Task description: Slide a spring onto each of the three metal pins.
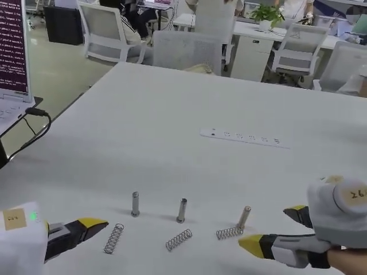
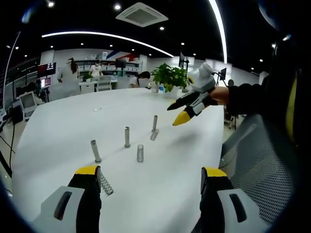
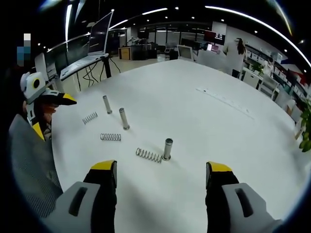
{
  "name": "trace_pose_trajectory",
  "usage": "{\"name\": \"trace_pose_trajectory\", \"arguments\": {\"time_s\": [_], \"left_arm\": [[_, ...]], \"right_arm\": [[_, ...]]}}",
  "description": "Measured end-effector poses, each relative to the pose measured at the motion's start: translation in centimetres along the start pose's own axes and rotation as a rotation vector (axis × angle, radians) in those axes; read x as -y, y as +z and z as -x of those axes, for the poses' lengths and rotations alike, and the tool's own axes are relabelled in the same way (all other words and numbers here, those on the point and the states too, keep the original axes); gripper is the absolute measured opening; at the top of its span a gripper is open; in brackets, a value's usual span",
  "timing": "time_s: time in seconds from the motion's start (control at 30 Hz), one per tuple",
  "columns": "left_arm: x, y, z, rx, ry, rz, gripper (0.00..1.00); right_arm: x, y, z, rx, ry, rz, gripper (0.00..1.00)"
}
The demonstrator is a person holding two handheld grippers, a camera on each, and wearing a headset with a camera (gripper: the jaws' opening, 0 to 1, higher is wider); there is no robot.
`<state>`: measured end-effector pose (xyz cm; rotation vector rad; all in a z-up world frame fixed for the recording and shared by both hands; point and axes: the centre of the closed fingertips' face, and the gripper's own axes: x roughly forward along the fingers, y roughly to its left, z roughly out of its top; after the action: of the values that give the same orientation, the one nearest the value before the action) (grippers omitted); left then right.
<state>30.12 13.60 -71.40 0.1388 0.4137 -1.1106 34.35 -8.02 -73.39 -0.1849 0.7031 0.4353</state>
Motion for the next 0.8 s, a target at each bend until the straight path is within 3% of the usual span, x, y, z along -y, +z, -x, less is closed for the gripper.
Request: {"name": "trace_pose_trajectory", "arguments": {"time_s": [0.37,0.8], "left_arm": [[0.3,0.5,-0.4,-0.01,-0.028,-0.027,0.82],[1.4,1.0,-2.0,-0.051,-0.11,-0.097,0.81]], "right_arm": [[-0.2,-0.6,0.7,0.007,-0.011,-0.013,0.74],[-0.3,-0.7,1.1,0.012,-0.019,-0.013,0.73]]}}
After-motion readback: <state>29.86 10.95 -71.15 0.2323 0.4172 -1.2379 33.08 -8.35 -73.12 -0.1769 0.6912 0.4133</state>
